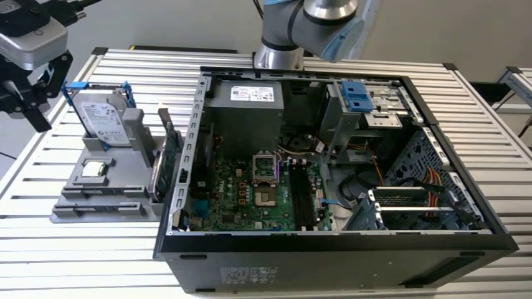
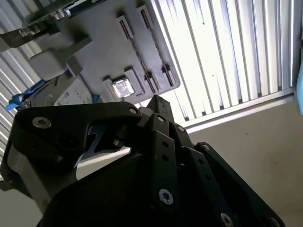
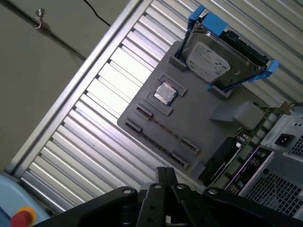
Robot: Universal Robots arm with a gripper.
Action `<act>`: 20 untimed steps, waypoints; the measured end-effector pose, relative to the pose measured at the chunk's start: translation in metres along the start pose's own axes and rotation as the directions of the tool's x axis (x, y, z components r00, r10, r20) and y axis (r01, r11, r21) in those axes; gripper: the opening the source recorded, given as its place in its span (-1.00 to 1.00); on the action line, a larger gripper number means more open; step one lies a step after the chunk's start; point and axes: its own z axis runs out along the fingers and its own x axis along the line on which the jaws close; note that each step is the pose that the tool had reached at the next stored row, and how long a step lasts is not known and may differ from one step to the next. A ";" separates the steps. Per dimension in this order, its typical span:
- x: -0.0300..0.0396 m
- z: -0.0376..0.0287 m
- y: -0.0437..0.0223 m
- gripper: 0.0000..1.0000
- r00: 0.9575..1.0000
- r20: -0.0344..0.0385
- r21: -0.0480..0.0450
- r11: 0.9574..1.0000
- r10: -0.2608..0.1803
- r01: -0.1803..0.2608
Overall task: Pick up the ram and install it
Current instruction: 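Pick up the ram and move it above insertion slot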
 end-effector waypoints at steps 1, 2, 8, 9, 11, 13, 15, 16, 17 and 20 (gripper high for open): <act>0.0000 0.0000 0.0000 -1.00 1.000 -0.001 0.000 1.000 -0.011 0.011; 0.0000 0.0000 0.0000 -1.00 1.000 -0.001 0.000 1.000 -0.022 0.022; 0.0000 0.0000 0.0001 -1.00 0.993 -0.006 0.001 0.993 -0.118 0.118; 0.0000 0.0000 0.0000 -1.00 0.992 -0.006 0.001 0.992 -0.129 0.129; 0.0000 0.0000 0.0000 -1.00 0.988 -0.007 0.001 0.989 -0.151 0.151; 0.0000 0.0000 0.0000 -1.00 0.985 -0.008 0.001 0.985 -0.173 0.173; 0.0000 0.0000 0.0000 -1.00 0.981 -0.009 0.001 0.981 -0.192 0.192; 0.0000 0.0000 -0.0001 -1.00 0.980 -0.010 0.001 0.980 -0.200 0.200; 0.0000 0.0000 0.0000 -1.00 0.978 -0.010 0.001 0.978 -0.208 0.208; 0.0000 0.0000 0.0000 -1.00 0.973 -0.012 0.001 0.973 -0.230 0.230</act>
